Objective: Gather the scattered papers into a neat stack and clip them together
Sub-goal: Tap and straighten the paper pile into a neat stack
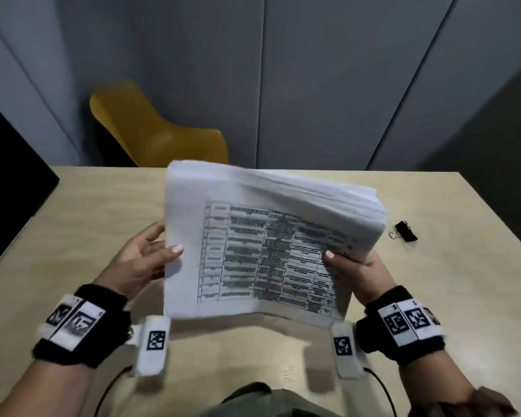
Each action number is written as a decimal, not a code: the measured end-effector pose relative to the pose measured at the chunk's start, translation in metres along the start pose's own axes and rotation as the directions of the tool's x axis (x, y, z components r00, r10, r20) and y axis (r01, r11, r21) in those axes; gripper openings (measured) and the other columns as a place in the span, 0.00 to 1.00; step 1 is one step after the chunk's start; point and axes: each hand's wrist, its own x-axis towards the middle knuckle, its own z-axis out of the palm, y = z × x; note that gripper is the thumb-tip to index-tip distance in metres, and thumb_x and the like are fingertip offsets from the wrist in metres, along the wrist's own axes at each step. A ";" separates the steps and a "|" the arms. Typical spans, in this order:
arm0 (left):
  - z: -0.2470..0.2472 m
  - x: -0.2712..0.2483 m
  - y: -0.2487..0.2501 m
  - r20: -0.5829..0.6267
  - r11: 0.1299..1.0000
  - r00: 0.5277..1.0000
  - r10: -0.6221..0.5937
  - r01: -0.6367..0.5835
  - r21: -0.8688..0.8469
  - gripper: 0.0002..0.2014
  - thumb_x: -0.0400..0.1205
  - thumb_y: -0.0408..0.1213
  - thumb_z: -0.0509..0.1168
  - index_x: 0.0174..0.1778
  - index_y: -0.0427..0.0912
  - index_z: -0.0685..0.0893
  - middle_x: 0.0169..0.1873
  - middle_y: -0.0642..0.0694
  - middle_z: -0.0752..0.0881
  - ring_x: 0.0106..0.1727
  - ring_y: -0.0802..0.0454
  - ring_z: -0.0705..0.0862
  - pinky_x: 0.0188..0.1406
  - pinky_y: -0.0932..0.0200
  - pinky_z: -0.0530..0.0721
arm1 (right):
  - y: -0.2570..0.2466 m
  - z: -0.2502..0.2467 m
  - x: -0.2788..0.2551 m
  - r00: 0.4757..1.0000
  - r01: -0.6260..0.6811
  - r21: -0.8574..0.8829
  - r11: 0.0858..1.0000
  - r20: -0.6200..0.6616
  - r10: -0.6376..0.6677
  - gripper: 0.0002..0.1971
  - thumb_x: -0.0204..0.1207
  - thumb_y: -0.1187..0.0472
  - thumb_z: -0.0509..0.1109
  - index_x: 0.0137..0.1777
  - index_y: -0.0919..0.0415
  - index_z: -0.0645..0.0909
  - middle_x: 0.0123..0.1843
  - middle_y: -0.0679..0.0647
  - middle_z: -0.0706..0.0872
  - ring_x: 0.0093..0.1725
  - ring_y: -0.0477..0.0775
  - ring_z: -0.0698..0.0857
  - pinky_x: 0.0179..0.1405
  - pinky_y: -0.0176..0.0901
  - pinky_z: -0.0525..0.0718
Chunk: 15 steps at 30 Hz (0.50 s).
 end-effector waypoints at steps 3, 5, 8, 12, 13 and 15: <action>0.019 0.007 -0.010 -0.094 0.982 0.987 0.131 -0.116 0.148 0.16 0.61 0.50 0.81 0.43 0.51 0.92 0.41 0.57 0.92 0.43 0.61 0.89 0.44 0.66 0.87 | 0.004 0.017 0.002 0.998 0.058 -0.048 0.997 0.026 -0.057 0.13 0.67 0.72 0.75 0.35 0.51 0.91 0.32 0.46 0.91 0.36 0.45 0.87 0.42 0.41 0.87; 0.029 0.009 -0.014 -0.161 0.966 0.966 0.203 -0.170 0.197 0.11 0.76 0.31 0.71 0.36 0.53 0.92 0.35 0.65 0.90 0.38 0.68 0.88 0.40 0.72 0.84 | 0.008 0.023 0.004 0.996 0.077 -0.048 0.996 -0.030 -0.078 0.22 0.72 0.78 0.67 0.35 0.48 0.91 0.34 0.43 0.91 0.38 0.43 0.88 0.43 0.40 0.88; 0.036 0.010 -0.020 -0.207 0.943 0.948 0.240 -0.177 0.283 0.21 0.77 0.21 0.65 0.33 0.55 0.91 0.29 0.71 0.88 0.35 0.74 0.86 0.36 0.78 0.81 | 0.009 0.028 0.005 0.983 0.129 -0.095 0.987 -0.116 -0.139 0.06 0.64 0.66 0.78 0.38 0.54 0.89 0.36 0.43 0.92 0.40 0.46 0.88 0.43 0.41 0.89; 0.032 0.009 -0.027 -0.215 0.934 0.939 0.267 -0.198 0.297 0.19 0.72 0.21 0.72 0.47 0.53 0.85 0.35 0.72 0.88 0.41 0.74 0.86 0.41 0.77 0.81 | 0.006 0.019 0.003 0.975 0.151 -0.158 0.976 -0.138 -0.173 0.21 0.62 0.80 0.75 0.51 0.60 0.82 0.38 0.38 0.91 0.40 0.37 0.87 0.42 0.33 0.85; 0.032 0.009 -0.029 -0.216 0.938 0.938 0.273 -0.209 0.278 0.20 0.72 0.20 0.71 0.43 0.54 0.88 0.36 0.71 0.89 0.42 0.74 0.86 0.41 0.77 0.81 | 0.006 0.019 0.002 0.975 0.152 -0.172 0.973 -0.137 -0.176 0.22 0.62 0.83 0.73 0.52 0.61 0.82 0.38 0.38 0.91 0.40 0.37 0.87 0.42 0.32 0.85; 0.036 0.008 -0.028 -0.217 0.936 0.935 0.279 -0.215 0.278 0.28 0.73 0.17 0.67 0.38 0.63 0.91 0.36 0.72 0.88 0.43 0.75 0.85 0.42 0.78 0.80 | 0.008 0.020 0.002 0.969 0.149 -0.196 0.969 -0.167 -0.183 0.22 0.63 0.83 0.73 0.46 0.54 0.88 0.36 0.39 0.91 0.39 0.38 0.87 0.40 0.32 0.85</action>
